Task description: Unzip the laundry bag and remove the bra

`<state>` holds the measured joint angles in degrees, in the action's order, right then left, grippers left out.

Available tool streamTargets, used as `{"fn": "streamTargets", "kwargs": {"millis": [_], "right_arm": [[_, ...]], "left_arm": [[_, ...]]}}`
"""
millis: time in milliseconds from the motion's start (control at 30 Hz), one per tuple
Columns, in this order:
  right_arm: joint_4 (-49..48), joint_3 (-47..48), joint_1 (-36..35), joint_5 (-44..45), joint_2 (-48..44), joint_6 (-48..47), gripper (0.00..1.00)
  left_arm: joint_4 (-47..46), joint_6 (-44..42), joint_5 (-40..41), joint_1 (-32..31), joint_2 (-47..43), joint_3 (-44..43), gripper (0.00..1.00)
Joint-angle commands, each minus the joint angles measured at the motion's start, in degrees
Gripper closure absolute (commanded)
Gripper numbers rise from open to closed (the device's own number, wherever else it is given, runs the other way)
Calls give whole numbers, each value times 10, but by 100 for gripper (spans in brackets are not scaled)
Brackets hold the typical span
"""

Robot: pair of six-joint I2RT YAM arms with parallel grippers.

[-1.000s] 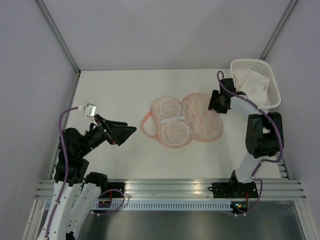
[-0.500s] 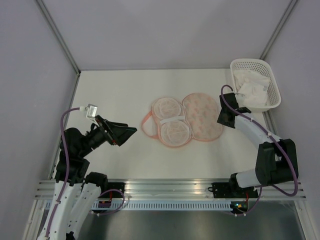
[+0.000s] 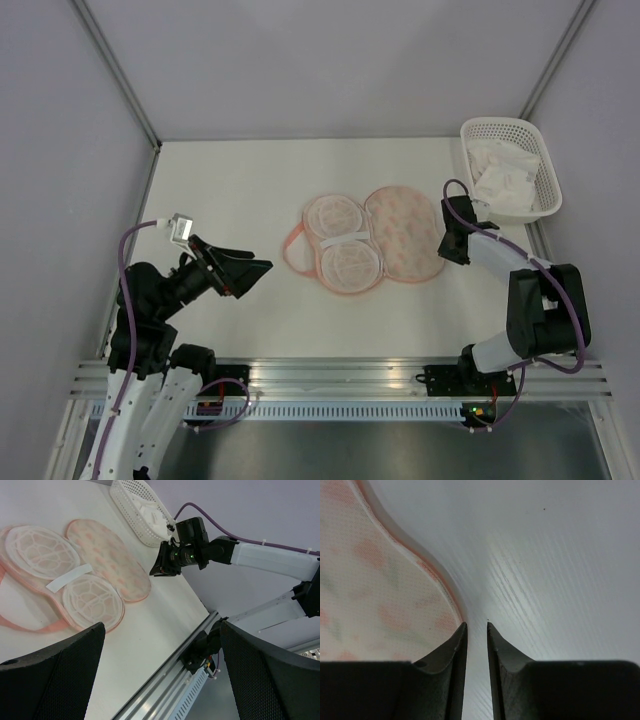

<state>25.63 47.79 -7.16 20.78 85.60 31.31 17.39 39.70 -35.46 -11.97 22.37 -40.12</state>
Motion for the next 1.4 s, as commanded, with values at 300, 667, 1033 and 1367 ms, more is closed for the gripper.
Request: {"fn": "streamTargets", "kwargs": {"millis": [300, 667, 1033, 1367], "right_arm": [[-74, -33, 9, -98, -3, -13, 70], [-77, -32, 10, -60, 57, -12, 92], [-66, -2, 5, -84, -50, -31, 99], [-48, 142, -63, -257, -106, -122, 100]], "left_arm": [[0, -18, 11, 3, 0, -4, 0], [0, -18, 13, 3, -3, -3, 0], [3, -17, 15, 3, -5, -3, 1], [2, -13, 14, 3, -11, -7, 0]]}}
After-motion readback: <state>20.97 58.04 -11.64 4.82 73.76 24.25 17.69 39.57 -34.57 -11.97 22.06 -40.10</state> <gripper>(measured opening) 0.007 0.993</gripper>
